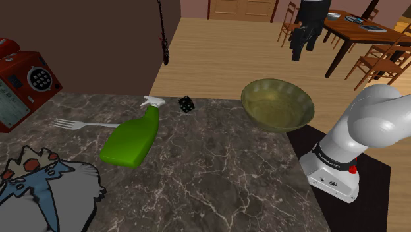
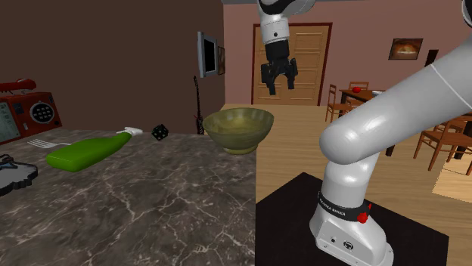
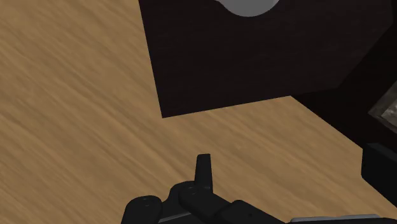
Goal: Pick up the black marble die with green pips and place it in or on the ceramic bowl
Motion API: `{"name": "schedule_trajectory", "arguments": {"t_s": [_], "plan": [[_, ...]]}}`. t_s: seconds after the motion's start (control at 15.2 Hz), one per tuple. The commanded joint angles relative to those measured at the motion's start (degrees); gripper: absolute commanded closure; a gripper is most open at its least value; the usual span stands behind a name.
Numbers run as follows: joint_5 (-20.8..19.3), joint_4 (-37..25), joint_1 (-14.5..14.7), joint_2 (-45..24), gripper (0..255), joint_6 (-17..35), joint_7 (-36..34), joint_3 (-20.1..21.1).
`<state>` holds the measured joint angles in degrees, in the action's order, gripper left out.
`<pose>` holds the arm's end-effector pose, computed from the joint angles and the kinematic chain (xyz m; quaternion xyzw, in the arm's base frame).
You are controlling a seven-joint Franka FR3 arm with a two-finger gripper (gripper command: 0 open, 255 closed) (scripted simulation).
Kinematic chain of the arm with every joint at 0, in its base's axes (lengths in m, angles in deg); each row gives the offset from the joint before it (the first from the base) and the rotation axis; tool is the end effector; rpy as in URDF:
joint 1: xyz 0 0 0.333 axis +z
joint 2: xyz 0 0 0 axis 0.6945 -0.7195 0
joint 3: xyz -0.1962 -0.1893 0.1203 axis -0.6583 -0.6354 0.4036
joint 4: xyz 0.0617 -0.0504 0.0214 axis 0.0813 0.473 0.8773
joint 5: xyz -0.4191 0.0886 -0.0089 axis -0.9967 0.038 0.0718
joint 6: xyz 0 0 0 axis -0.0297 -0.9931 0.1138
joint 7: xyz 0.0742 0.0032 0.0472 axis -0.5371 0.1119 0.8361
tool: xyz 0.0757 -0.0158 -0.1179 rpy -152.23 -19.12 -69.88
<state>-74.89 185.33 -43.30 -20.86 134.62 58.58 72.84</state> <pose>0.3308 -0.0182 0.5204 0.9930 -0.0599 -0.0827 0.0597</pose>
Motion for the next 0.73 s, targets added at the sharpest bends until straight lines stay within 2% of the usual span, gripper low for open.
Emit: {"name": "schedule_trajectory", "arguments": {"t_s": [0.0,0.66], "plan": [[0.00,0.00,0.00,0.00,0,0.00,0.00,0.00],[6.79,-2.22,3.07,-7.35,0,8.94,-16.81,14.16]]}}
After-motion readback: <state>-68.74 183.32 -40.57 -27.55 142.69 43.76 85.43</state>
